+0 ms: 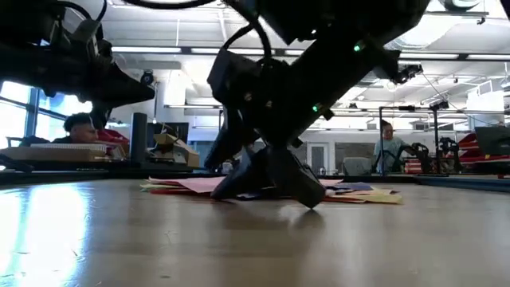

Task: Organize paper
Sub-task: Move the pink paper to the lower right of the table

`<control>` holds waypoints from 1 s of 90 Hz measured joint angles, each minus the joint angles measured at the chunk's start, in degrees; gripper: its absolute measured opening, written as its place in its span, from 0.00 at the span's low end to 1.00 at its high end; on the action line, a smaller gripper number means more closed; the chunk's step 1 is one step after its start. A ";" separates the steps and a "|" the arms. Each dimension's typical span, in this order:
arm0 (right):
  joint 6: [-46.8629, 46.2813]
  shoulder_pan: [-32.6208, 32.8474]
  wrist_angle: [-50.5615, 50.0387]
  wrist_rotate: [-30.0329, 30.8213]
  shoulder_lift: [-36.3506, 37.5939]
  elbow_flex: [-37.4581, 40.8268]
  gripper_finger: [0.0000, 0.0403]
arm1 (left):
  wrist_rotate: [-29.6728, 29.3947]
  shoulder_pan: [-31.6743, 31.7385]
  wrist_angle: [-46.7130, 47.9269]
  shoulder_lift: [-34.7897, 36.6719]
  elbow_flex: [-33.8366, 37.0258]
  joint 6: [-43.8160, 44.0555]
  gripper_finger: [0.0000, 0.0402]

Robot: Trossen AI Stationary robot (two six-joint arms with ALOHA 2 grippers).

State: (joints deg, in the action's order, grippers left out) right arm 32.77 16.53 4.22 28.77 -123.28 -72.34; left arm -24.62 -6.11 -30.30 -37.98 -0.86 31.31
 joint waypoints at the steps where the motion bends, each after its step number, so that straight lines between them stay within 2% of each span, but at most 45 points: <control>1: 0.20 -0.21 0.01 -0.06 0.00 0.00 0.53 | -0.03 0.00 -0.01 0.00 0.00 0.00 0.00; 29: 3.19 -4.34 1.25 -2.06 -0.37 -0.04 0.53 | -0.66 0.02 0.02 0.00 0.00 0.57 0.00; 40: 2.75 -5.86 1.65 -3.65 -0.42 -0.02 0.49 | -0.98 0.00 0.02 0.00 0.00 1.09 0.00; 53: -1.60 -8.37 1.59 -8.37 -0.48 0.04 0.37 | -1.14 0.00 0.08 -0.02 0.00 1.49 0.00; 64: -4.90 -10.58 0.80 -14.02 -0.50 0.02 0.20 | -0.89 0.00 0.08 0.00 0.00 1.66 0.00; 73: -5.93 -11.40 -0.51 -15.52 -0.50 0.02 0.05 | -0.49 0.02 0.05 0.00 0.00 1.66 0.00; 90: -7.31 -11.44 -1.48 -15.32 0.19 0.03 0.00 | 0.08 0.02 0.07 -0.02 0.00 1.68 0.00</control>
State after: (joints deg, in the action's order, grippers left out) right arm 25.46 5.10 2.74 13.45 -123.09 -72.31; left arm -24.53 -6.09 -30.23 -38.00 -0.86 32.99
